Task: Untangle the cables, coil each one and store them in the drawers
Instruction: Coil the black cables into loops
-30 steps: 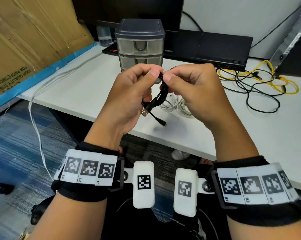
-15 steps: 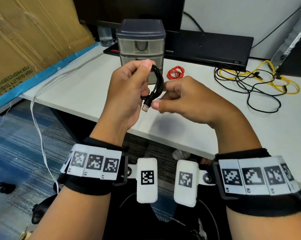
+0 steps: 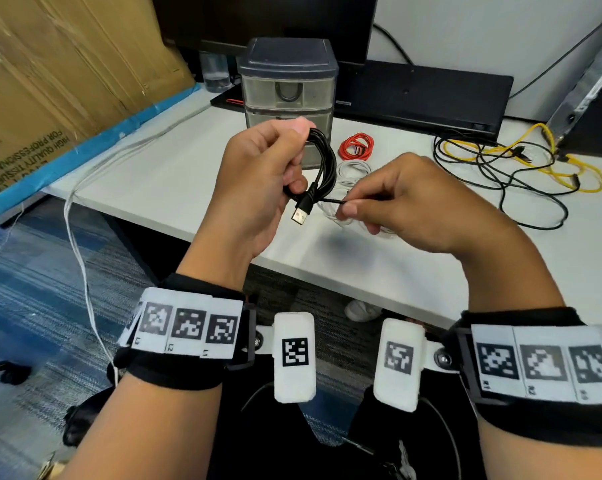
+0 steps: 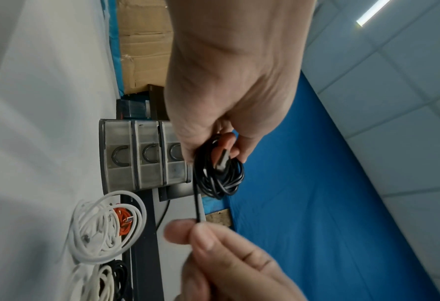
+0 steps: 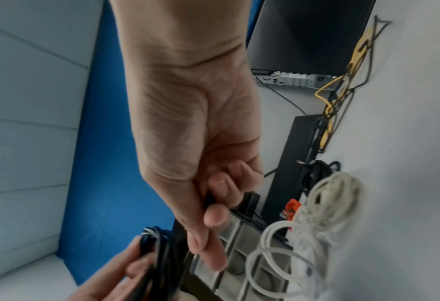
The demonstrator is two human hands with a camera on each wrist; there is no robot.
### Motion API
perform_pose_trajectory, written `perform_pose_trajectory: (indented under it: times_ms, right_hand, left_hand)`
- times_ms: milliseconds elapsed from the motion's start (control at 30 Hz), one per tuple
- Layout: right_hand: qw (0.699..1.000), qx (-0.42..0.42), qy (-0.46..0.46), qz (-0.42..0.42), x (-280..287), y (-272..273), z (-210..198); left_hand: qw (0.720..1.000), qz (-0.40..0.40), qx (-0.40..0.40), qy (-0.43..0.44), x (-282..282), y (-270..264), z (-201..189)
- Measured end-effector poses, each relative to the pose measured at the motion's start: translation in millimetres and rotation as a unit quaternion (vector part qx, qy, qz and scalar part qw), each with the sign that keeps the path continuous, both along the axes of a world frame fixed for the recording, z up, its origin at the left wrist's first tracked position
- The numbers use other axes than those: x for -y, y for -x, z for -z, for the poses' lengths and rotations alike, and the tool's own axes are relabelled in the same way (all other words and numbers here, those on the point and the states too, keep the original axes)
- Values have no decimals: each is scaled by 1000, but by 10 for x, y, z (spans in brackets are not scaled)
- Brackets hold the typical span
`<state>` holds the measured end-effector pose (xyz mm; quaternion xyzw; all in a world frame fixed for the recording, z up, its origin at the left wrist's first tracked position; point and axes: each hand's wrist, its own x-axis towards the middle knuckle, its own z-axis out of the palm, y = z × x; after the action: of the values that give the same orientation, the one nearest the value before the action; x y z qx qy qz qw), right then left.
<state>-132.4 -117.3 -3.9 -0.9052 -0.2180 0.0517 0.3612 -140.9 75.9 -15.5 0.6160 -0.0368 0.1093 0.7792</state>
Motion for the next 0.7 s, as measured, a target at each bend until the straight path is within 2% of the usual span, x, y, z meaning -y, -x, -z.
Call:
perform_pose_trajectory:
  times_ms: [167,267,367,467,567,700]
  right_hand:
    - [997,74,6,15,-95,41,-247]
    - [996,87,-2,18,-144,3,-361]
    - [994,98,-42,27,-166,-7,-359]
    - [989,112,-88,35,-162,19,-313]
    - [988,130,-85,27,-138,34,-321]
    - [989,126,-83,-10,-110,24,-370]
  left_hand:
    - [990,-31,27,-136,78,-40,-34]
    - [983,-42,37,-175,129,-64,-53]
    - [983,-55,43,-170,116,-99,-65]
    - [990,-57,36,-127,41,-125,-65]
    - [996,-51,30,-71,-7,-138,-65]
    - [995,-59,31,-72,17,-138,-99]
